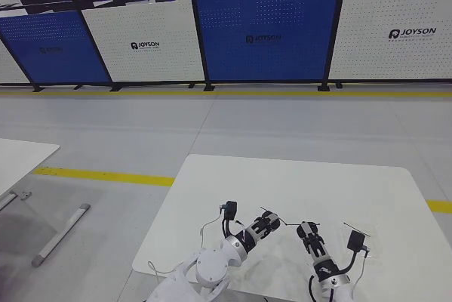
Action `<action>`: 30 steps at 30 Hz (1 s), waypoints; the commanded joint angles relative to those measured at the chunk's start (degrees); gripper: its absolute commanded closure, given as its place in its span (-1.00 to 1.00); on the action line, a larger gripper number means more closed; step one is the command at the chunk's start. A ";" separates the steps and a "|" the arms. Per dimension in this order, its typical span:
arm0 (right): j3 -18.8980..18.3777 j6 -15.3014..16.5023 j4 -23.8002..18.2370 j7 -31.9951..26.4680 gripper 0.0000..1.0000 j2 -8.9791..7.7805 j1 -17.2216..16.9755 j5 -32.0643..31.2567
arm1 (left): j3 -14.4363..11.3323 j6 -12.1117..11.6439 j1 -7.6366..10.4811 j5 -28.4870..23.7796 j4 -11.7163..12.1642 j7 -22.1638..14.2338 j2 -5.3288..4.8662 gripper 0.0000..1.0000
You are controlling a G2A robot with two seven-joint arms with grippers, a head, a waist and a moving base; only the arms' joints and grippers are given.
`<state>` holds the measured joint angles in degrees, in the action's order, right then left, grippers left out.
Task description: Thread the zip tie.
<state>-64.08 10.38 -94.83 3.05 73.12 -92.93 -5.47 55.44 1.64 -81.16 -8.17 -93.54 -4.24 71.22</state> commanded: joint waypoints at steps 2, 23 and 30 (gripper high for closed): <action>-0.01 0.03 -0.04 0.02 1.00 0.04 0.00 -0.03 | 0.00 0.01 0.00 0.00 0.00 0.00 0.00 1.00; 0.09 -0.62 0.11 -0.70 1.00 0.22 0.31 -0.15 | -0.09 -0.66 -0.11 0.28 0.10 -0.06 0.13 1.00; -0.03 0.13 0.33 -1.05 1.00 0.40 0.43 -0.17 | 0.31 -1.35 -0.12 -1.19 -0.07 -1.60 0.16 1.00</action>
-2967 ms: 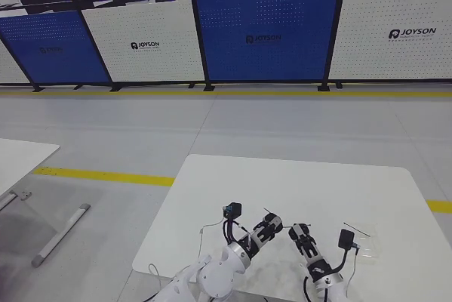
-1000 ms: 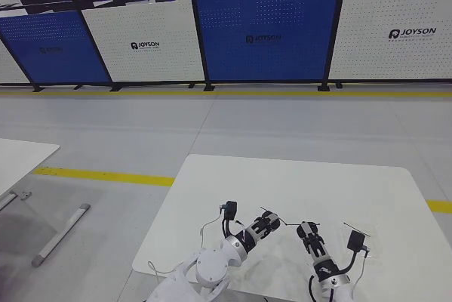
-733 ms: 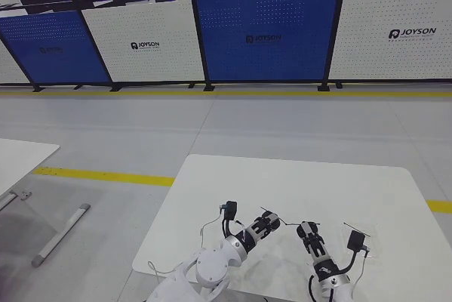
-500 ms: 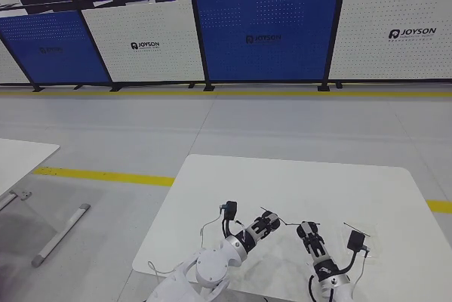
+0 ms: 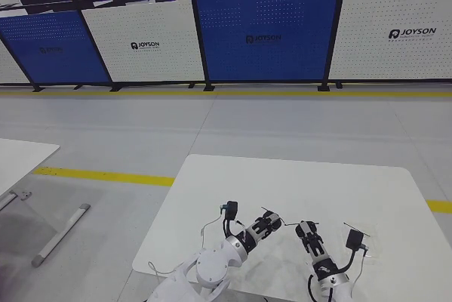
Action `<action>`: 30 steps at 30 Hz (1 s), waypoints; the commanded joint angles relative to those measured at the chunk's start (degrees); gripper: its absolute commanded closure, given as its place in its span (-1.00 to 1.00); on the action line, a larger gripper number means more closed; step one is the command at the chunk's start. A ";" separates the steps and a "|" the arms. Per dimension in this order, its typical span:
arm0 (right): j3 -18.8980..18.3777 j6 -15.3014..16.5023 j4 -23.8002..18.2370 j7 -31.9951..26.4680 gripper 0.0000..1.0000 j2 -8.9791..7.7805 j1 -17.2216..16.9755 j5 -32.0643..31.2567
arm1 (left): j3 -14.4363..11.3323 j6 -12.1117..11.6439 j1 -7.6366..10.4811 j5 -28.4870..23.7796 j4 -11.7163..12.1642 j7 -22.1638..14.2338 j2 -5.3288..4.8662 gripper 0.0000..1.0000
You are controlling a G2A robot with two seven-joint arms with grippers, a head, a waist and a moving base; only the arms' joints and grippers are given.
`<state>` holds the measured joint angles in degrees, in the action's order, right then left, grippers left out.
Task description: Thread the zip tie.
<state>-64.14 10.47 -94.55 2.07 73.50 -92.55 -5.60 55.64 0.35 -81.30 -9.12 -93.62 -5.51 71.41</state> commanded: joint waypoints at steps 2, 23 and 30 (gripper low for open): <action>0.27 0.16 0.35 -0.47 1.00 0.11 0.32 -0.16 | 0.28 -0.13 -0.04 -0.20 -0.06 -0.44 -0.04 1.00; -0.66 0.48 -0.84 -0.02 1.00 0.43 -0.89 -1.43 | 0.38 1.00 0.19 2.02 -0.02 0.02 0.08 0.56; -0.60 0.08 -0.66 0.17 1.00 0.64 -0.77 -1.61 | 0.53 0.69 -0.10 2.03 0.04 0.04 0.11 0.78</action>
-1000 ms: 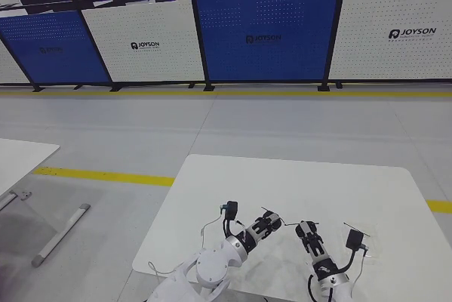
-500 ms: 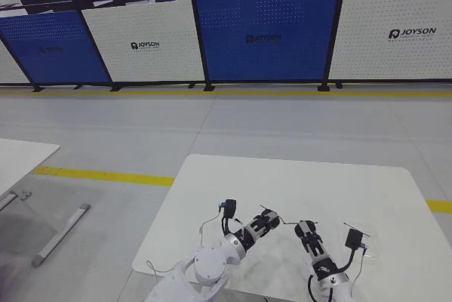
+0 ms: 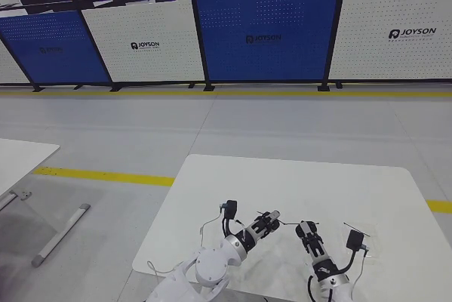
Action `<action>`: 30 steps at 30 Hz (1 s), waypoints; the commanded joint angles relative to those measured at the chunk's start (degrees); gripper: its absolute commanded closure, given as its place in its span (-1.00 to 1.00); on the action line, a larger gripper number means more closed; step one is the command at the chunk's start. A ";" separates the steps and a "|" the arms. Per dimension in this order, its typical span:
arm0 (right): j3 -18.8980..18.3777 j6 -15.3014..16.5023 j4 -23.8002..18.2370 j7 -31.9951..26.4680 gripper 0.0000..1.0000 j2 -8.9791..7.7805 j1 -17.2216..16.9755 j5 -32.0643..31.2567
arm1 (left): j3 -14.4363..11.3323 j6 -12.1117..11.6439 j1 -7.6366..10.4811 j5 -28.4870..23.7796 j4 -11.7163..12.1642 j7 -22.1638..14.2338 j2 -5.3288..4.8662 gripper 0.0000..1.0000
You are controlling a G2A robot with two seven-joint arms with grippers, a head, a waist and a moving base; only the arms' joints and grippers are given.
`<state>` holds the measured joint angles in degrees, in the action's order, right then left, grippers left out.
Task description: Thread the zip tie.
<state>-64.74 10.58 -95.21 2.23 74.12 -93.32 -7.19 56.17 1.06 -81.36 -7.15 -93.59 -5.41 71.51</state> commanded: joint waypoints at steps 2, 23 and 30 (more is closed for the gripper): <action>-0.01 -0.08 -0.03 0.04 1.00 0.07 0.00 -0.06 | -0.23 0.02 -0.12 0.44 0.04 -0.36 0.01 0.78; -0.18 -1.02 0.39 0.05 1.00 0.62 0.36 0.03 | -1.23 -0.15 -0.26 2.22 0.09 -1.09 0.17 0.78; -0.19 -1.13 0.69 0.19 1.00 0.81 0.52 -0.08 | -1.10 -0.42 -0.45 2.29 -0.17 -1.57 0.14 0.64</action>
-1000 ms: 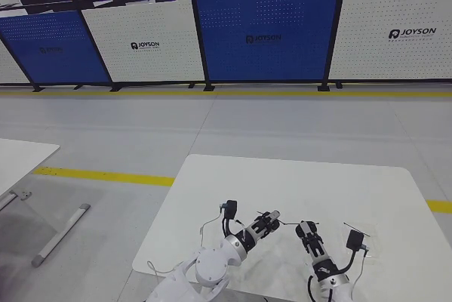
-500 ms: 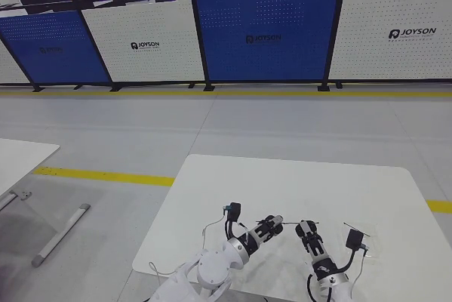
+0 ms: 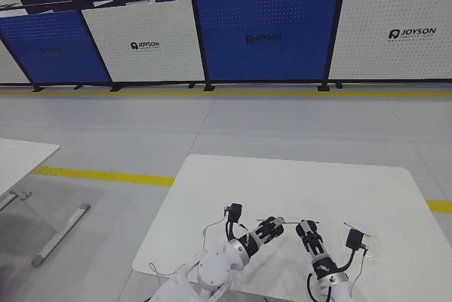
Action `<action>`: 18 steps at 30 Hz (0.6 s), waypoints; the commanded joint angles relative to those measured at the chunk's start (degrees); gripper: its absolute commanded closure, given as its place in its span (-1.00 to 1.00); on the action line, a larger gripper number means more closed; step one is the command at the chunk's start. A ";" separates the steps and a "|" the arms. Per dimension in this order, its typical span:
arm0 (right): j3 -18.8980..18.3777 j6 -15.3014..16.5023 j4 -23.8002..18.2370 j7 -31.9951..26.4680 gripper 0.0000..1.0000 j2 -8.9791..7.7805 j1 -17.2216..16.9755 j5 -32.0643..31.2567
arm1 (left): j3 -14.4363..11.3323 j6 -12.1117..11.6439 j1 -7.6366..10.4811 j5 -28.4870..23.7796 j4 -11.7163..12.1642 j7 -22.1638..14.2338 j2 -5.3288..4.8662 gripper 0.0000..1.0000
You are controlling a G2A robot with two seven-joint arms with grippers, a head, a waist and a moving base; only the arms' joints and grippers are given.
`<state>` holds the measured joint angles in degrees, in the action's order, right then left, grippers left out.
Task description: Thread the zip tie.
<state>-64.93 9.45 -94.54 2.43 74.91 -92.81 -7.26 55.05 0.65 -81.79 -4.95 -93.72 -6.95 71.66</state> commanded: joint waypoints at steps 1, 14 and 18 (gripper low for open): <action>0.00 0.00 0.04 -0.01 1.00 0.05 0.01 -0.04 | 0.05 0.03 -0.04 0.22 -0.05 -0.14 -0.03 0.66; -0.13 -0.01 -0.03 -0.38 1.00 0.29 0.00 -0.29 | 0.07 0.47 0.12 0.54 0.05 -0.46 0.01 1.00; -0.19 -0.18 -0.21 -1.03 1.00 0.33 -0.01 -0.30 | 0.07 0.49 0.20 0.98 0.04 -0.69 -0.01 1.00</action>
<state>-65.10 9.28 -94.68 1.57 75.24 -92.80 -7.58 55.12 1.12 -81.59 -4.16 -93.64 -7.64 71.66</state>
